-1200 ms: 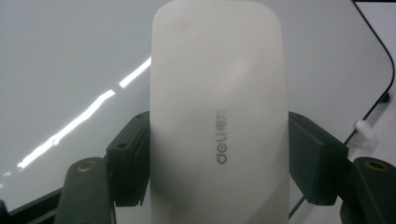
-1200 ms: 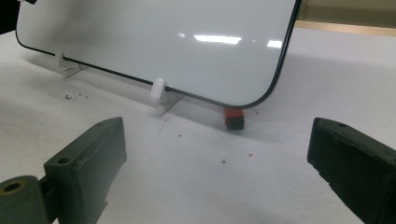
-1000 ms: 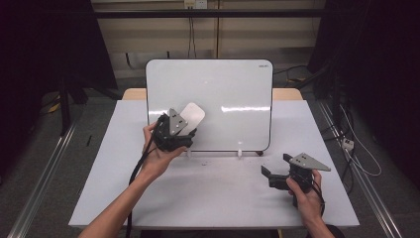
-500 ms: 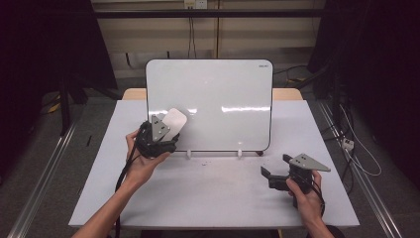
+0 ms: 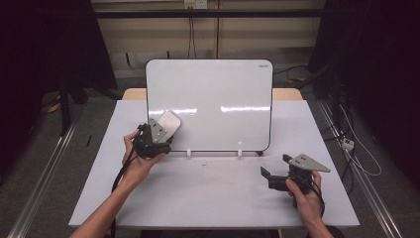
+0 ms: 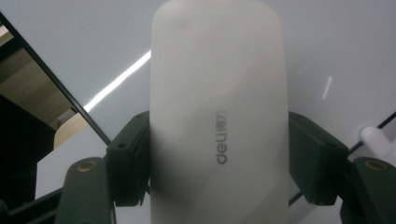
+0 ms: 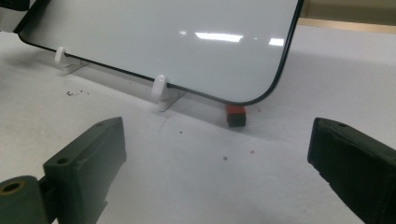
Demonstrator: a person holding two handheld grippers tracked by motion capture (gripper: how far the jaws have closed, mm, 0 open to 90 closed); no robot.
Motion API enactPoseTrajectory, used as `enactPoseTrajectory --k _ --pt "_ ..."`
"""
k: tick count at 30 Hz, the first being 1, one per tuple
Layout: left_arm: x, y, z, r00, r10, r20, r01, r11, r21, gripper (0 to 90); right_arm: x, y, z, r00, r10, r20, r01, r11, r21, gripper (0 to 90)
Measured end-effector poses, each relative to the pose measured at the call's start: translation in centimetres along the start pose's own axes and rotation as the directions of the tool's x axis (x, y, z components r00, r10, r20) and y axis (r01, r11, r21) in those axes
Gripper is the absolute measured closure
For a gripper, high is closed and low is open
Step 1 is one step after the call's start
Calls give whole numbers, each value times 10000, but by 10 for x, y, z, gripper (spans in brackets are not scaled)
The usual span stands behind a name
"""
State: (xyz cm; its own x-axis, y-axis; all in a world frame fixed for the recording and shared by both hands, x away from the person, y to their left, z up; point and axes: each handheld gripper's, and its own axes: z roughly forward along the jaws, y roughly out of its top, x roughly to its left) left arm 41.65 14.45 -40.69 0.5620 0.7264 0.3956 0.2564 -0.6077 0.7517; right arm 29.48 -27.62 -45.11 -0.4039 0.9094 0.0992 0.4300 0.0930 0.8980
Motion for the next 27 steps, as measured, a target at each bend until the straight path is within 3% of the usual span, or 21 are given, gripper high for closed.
enactPoseTrajectory --k 2,6,9,16,22,27 --pt "-2 -1 2 9995 242 -183 -241 9997 67 310 -1 0 0 10000 35 37 -35 10000 -2 46" --pt "-2 -1 3 9995 249 -169 -248 9997 32 308 -1 0 0 10000 35 25 -35 10000 4 47" --pt "-1 -1 2 10000 44 -64 -43 10000 35 304 0 0 1 10000 -27 -32 27 10000 6 47" --pt "3 0 -6 9968 -697 398 696 9976 43 183 -1 0 1 10000 -27 5 27 10000 20 47" --pt "8 2 -16 9858 -1476 806 1499 9884 -228 87 -1 0 1 10000 -30 20 30 10000 10 48" --pt "14 0 -27 9662 -2235 1288 2293 9728 -323 61 0 0 0 10000 -18 35 18 10000 19 48"
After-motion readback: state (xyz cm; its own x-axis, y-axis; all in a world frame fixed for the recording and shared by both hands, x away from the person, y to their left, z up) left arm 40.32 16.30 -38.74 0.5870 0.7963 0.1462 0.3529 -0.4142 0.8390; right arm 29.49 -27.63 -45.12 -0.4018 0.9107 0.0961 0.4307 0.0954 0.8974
